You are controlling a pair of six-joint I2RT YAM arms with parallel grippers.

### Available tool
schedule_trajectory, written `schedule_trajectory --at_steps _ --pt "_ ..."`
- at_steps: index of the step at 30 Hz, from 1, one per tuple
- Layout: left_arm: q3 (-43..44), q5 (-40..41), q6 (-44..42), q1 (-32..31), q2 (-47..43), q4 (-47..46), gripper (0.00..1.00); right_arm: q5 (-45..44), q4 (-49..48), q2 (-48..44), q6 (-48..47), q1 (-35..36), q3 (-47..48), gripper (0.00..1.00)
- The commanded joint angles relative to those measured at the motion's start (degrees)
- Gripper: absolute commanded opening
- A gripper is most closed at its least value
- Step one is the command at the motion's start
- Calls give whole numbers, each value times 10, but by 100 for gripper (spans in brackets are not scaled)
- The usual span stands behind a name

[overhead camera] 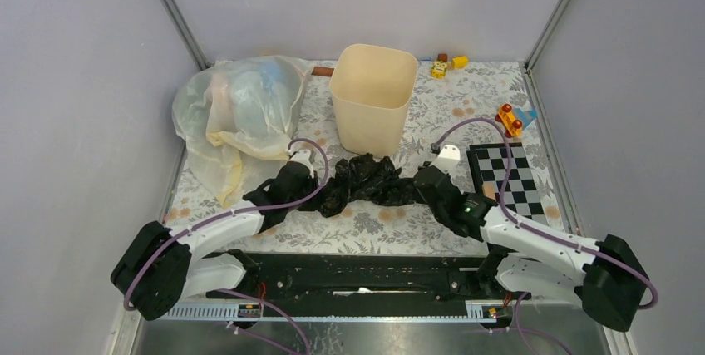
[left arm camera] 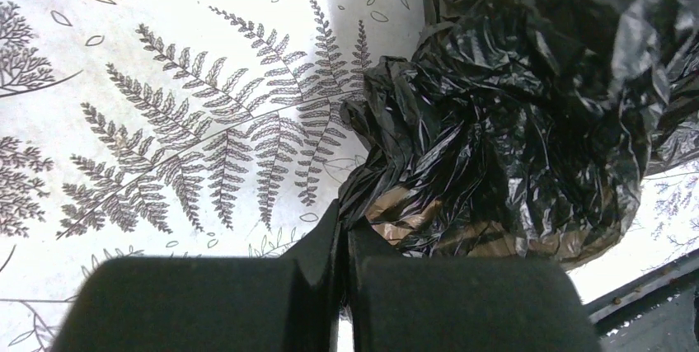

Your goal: Put the trash bags into the trash bin

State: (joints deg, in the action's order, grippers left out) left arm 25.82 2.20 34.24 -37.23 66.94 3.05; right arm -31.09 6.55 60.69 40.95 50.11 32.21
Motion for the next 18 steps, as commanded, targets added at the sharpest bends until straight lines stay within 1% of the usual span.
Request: schedule_trajectory --at_steps 1,5,8,11,14,16,18 --pt "7 39 14 2 -37 30 0 -111 67 -45 11 -8 8 0" --pt "10 99 42 22 -52 81 0 -210 168 -81 95 -19 26 0" --pt "0 93 52 45 -68 84 0 -227 179 -121 115 -28 18 0" --pt "-7 76 57 56 -83 79 0 -245 184 -146 110 -31 15 0" --pt "-7 91 68 62 -97 94 0 -287 220 -163 124 -33 18 0" --pt "-7 99 75 70 -110 102 0 -322 259 -177 163 -33 20 0" --pt "-10 100 79 75 -131 106 0 -345 279 -196 180 -33 23 0"
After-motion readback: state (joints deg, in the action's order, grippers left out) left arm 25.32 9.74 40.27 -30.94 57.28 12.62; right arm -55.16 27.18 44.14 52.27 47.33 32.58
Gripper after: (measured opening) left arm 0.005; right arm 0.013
